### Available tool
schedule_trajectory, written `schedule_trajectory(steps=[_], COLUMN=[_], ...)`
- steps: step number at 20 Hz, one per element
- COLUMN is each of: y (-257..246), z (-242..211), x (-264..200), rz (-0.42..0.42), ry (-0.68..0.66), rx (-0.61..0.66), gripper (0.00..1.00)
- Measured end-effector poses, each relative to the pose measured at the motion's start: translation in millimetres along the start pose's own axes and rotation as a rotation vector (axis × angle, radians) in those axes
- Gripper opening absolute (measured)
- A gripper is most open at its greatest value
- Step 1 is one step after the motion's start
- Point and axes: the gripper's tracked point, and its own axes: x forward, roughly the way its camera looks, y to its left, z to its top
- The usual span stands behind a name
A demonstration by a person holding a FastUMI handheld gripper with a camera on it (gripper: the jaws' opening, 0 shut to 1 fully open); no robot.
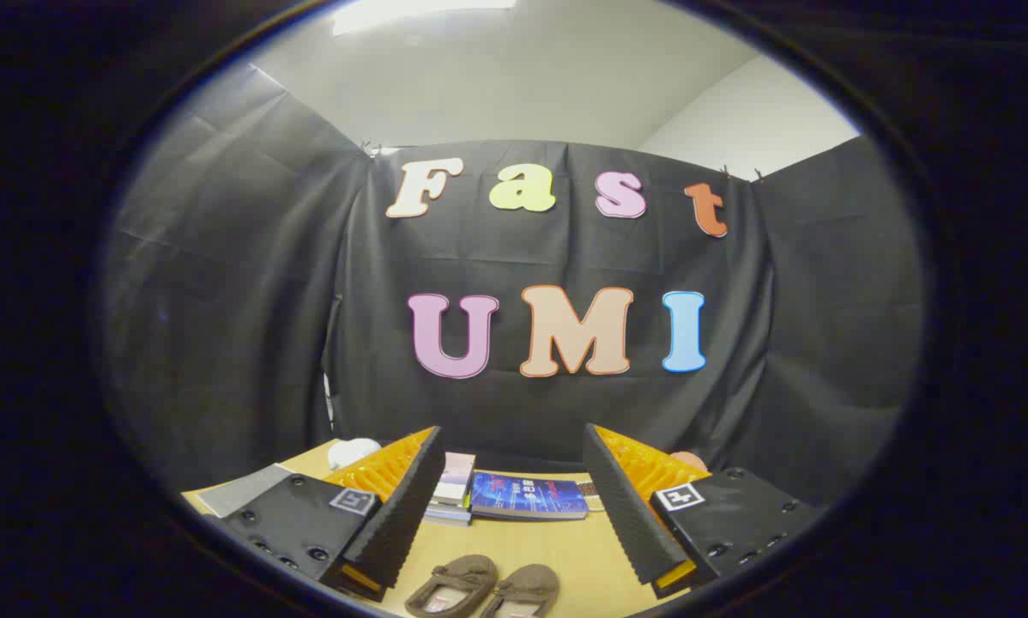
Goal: Open the storage box then place both shoes into the box .Put the left shoe in first, then the right shoe, with the right side of both shoes facing outward in a uniform manner.
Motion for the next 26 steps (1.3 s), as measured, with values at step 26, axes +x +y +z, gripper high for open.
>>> schedule_trajectory(steps=[26], y=[105.4], z=[-139.6], x=[-7.8], rz=[0.274], ry=[0.402], rx=[0.183], gripper=[1.00])
